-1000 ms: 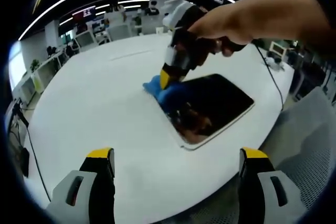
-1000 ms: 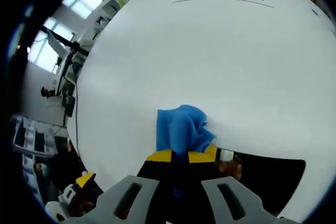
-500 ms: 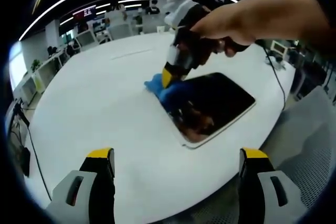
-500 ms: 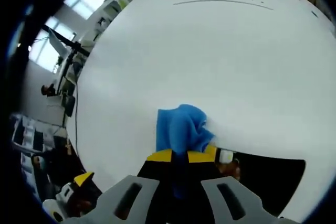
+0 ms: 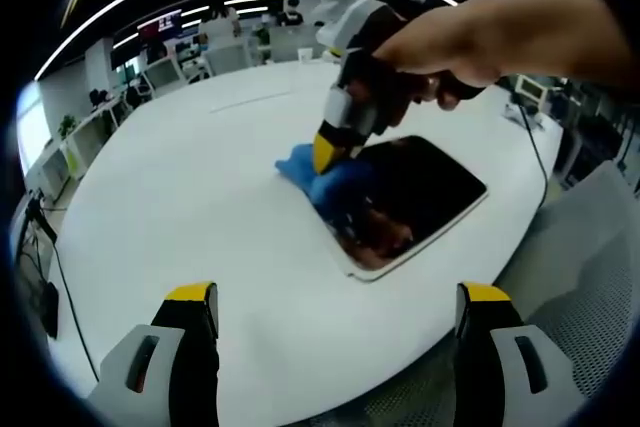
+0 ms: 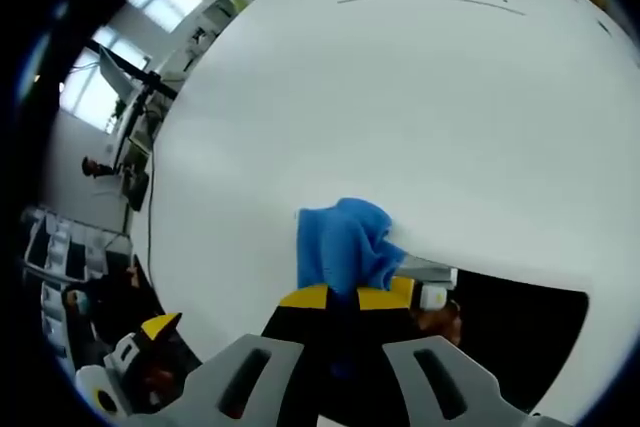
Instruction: Wipe the mirror surface with the cleaning cloth until all visible marks leave the cleaned area.
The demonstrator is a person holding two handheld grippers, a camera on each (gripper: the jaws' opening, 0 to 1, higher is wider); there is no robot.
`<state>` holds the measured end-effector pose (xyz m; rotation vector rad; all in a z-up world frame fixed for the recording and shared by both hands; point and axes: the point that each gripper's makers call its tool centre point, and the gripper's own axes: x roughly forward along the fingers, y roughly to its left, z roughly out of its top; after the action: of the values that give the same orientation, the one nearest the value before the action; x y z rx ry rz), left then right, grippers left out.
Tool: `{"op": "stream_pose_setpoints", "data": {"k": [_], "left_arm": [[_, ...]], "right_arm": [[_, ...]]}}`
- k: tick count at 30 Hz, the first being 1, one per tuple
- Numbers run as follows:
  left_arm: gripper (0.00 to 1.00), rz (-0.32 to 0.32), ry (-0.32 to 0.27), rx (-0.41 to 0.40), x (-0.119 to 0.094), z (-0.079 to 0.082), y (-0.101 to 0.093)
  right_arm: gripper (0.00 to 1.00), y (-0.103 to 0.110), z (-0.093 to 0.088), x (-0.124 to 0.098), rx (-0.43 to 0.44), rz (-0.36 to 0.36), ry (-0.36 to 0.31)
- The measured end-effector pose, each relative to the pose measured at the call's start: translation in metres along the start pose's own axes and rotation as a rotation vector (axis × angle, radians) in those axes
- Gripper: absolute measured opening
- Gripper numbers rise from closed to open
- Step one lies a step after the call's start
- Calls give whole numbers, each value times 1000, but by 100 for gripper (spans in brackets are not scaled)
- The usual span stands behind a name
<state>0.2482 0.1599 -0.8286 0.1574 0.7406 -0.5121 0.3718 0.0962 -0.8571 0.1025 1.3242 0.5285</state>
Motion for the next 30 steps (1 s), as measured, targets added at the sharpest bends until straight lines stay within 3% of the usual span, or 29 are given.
{"op": "stream_pose_setpoints", "data": {"k": [12,30], "left_arm": [[99,1,-3,-9,0,0,0],[99,-2,-5,-10,-2,1,-1]], "right_arm": [[2,6,-11,1,-27,11,16],[2,15,-28,0,5,47,26]]}}
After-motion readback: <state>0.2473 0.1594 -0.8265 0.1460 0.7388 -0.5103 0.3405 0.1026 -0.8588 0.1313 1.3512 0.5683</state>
